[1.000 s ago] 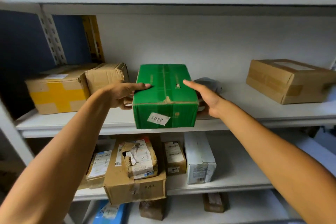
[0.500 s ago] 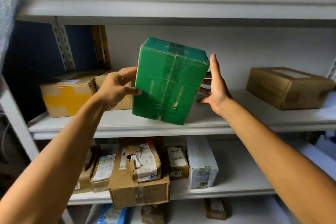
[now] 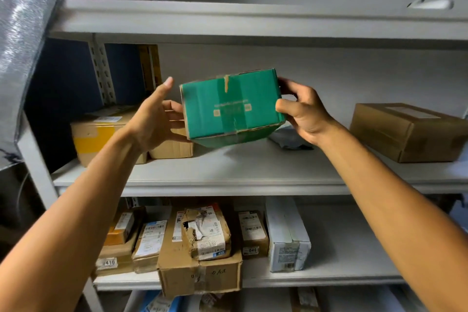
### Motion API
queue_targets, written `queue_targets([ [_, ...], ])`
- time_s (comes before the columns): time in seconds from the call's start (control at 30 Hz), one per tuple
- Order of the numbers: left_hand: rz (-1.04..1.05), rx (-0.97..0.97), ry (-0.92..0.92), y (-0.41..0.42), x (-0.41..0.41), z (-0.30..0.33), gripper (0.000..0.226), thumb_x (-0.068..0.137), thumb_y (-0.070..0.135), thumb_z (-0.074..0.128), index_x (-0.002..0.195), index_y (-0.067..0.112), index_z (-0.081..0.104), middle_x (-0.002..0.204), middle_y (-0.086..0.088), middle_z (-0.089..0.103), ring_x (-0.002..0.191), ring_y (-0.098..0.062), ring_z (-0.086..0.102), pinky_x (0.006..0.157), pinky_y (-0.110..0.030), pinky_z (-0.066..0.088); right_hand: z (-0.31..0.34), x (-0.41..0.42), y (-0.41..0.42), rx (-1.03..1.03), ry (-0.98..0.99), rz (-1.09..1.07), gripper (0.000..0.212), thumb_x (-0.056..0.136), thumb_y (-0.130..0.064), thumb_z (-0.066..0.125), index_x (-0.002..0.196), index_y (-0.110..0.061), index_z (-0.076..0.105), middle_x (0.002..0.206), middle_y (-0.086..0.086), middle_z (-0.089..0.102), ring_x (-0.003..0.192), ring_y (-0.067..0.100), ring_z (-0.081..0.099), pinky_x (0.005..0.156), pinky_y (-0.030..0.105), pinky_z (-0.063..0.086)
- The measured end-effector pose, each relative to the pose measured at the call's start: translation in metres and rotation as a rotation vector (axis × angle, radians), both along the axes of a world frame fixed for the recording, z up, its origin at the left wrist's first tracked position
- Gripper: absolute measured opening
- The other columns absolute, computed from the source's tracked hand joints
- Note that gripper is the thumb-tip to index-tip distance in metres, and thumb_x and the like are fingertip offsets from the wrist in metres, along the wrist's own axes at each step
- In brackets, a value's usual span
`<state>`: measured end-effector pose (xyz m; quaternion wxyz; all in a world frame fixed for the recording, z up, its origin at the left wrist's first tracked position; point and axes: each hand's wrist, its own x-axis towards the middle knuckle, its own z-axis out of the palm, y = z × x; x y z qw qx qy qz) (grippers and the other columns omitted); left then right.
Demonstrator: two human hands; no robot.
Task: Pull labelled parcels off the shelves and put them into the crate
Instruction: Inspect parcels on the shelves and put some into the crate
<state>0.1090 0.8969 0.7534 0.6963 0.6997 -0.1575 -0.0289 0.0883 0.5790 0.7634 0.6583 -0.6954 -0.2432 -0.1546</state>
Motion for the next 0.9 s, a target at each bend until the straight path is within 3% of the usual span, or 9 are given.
queue_targets([
  [0.07,0.01,-0.035,0.014,-0.001,0.005,-0.006,0.072,0.084,0.076,0.05,0.126,0.019,0.055,0.109,-0.011,0.074,0.106,-0.033,0.071,0.09,-0.059,0.054,-0.003,0.0,0.005,-0.1,-0.07,0.006,0.052,0.071,-0.007,0.069,0.121,-0.019,0.061,0.115,0.008,0.058,0.114,0.028,0.065,0.089,0.037,0.058],
  [0.17,0.032,-0.061,-0.01,-0.006,0.008,-0.018,0.051,0.09,0.06,0.059,0.12,0.02,0.05,0.115,-0.013,0.066,0.102,-0.03,0.069,0.075,-0.046,0.058,-0.013,0.002,0.014,-0.102,-0.096,-0.097,0.043,0.069,-0.028,0.089,0.102,-0.019,0.062,0.101,0.003,0.058,0.095,0.009,0.064,0.081,0.022,0.054],
  [0.27,0.074,-0.112,-0.052,-0.008,0.008,-0.027,0.039,0.095,0.023,0.063,0.131,0.018,0.05,0.119,-0.013,0.063,0.098,-0.025,0.069,0.066,-0.039,0.058,-0.034,0.011,0.024,0.006,-0.074,-0.296,0.034,0.077,-0.044,0.082,0.088,-0.018,0.063,0.093,0.003,0.064,0.083,0.005,0.061,0.076,0.021,0.049],
  [0.4,0.038,-0.18,-0.051,-0.005,0.009,-0.039,0.063,0.083,-0.007,0.065,0.138,0.019,0.049,0.123,-0.013,0.068,0.108,-0.028,0.07,0.081,-0.043,0.06,-0.052,0.028,0.026,0.305,0.049,-0.411,0.045,0.075,-0.046,0.084,0.107,-0.019,0.068,0.111,0.011,0.069,0.103,0.026,0.067,0.088,0.038,0.057],
  [0.47,0.023,-0.187,-0.062,-0.007,0.009,-0.043,0.07,0.081,-0.021,0.059,0.139,0.017,0.049,0.125,-0.008,0.07,0.115,-0.025,0.068,0.083,-0.039,0.061,-0.055,0.033,0.029,0.265,0.133,-0.4,0.059,0.081,-0.042,0.082,0.13,-0.015,0.063,0.121,0.007,0.067,0.109,0.02,0.065,0.093,0.033,0.055],
  [0.53,0.043,-0.17,-0.102,-0.009,0.009,-0.043,0.075,0.079,-0.029,0.053,0.139,0.016,0.05,0.127,-0.003,0.069,0.122,-0.022,0.063,0.081,-0.034,0.061,-0.059,0.032,0.032,0.209,0.17,-0.354,0.058,0.083,-0.043,0.08,0.132,-0.017,0.06,0.117,-0.003,0.069,0.105,0.008,0.065,0.085,0.023,0.052],
  [0.6,0.077,-0.146,-0.151,-0.011,0.01,-0.04,0.079,0.078,-0.032,0.051,0.137,0.019,0.051,0.127,-0.002,0.067,0.124,-0.022,0.061,0.08,-0.031,0.06,-0.058,0.028,0.033,0.199,0.156,-0.332,0.037,0.085,-0.049,0.076,0.11,-0.024,0.066,0.101,-0.006,0.073,0.094,0.008,0.068,0.076,0.023,0.052],
  [0.77,0.099,-0.008,-0.234,-0.013,0.014,-0.034,0.087,0.083,-0.028,0.052,0.146,0.033,0.045,0.12,-0.008,0.058,0.117,-0.024,0.06,0.082,-0.034,0.061,-0.036,0.023,0.03,0.297,0.102,-0.327,0.074,0.073,-0.076,0.063,0.11,-0.011,0.066,0.107,0.003,0.074,0.105,0.019,0.068,0.087,0.049,0.06],
  [0.9,0.108,-0.038,-0.246,-0.018,0.02,-0.042,0.054,0.094,-0.003,0.058,0.141,0.026,0.056,0.132,-0.009,0.06,0.123,-0.027,0.058,0.101,-0.049,0.053,-0.041,0.019,0.028,0.083,-0.034,-0.332,0.059,0.07,-0.08,0.066,0.095,-0.026,0.067,0.123,-0.006,0.068,0.115,0.007,0.062,0.098,0.053,0.053],
])
